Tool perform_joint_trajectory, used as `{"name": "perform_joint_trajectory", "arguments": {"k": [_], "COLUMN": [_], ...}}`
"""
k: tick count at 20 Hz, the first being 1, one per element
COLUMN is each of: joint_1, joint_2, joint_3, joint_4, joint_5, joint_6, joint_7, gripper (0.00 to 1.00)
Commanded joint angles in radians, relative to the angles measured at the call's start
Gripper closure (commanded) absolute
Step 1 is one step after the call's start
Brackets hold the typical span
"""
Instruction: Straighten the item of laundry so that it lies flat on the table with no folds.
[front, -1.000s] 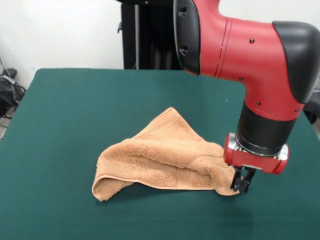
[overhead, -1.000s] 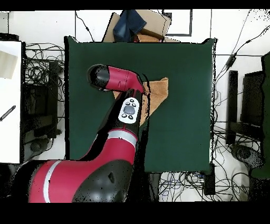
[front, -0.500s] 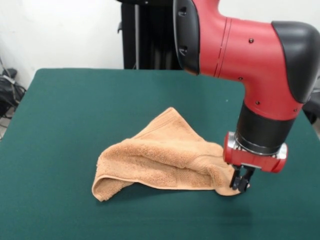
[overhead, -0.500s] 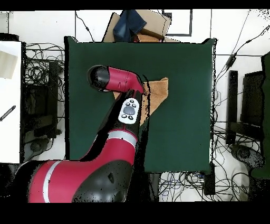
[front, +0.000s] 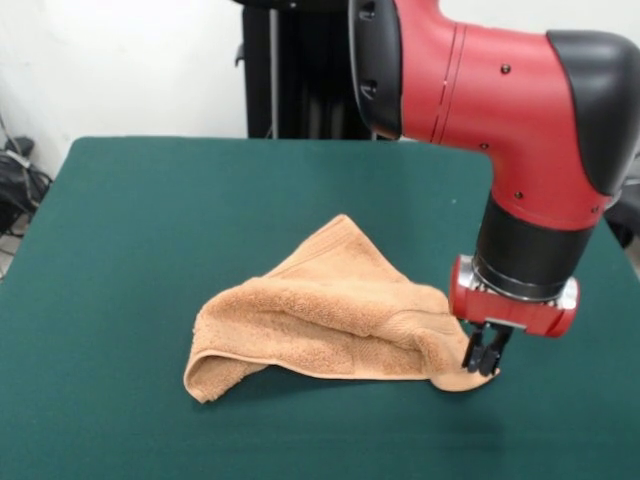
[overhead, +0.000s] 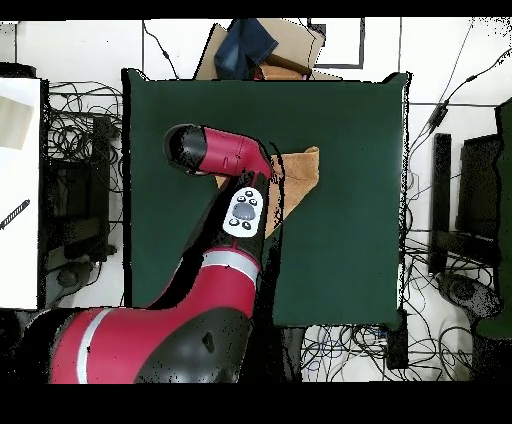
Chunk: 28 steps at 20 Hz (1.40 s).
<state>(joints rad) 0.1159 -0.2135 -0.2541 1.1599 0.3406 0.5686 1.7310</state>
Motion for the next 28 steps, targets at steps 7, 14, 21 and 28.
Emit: {"name": "perform_joint_trajectory", "arguments": {"k": [7,14,21,28], "joint_1": [0.030,0.033,0.038,0.042], "joint_2": [0.005,0.020,0.005,-0.014], "joint_3": [0.004,-0.007,0.000,0.006], "joint_4": [0.055,0.021,0.069,0.098], "joint_5": [0.001,0.015,0.021,0.016], "joint_6": [0.024,0.073,-0.022,-0.036], "joint_7": [0.253,0.272,0.286,0.279], "gripper": [1.00,1.00,1.00,1.00]}}
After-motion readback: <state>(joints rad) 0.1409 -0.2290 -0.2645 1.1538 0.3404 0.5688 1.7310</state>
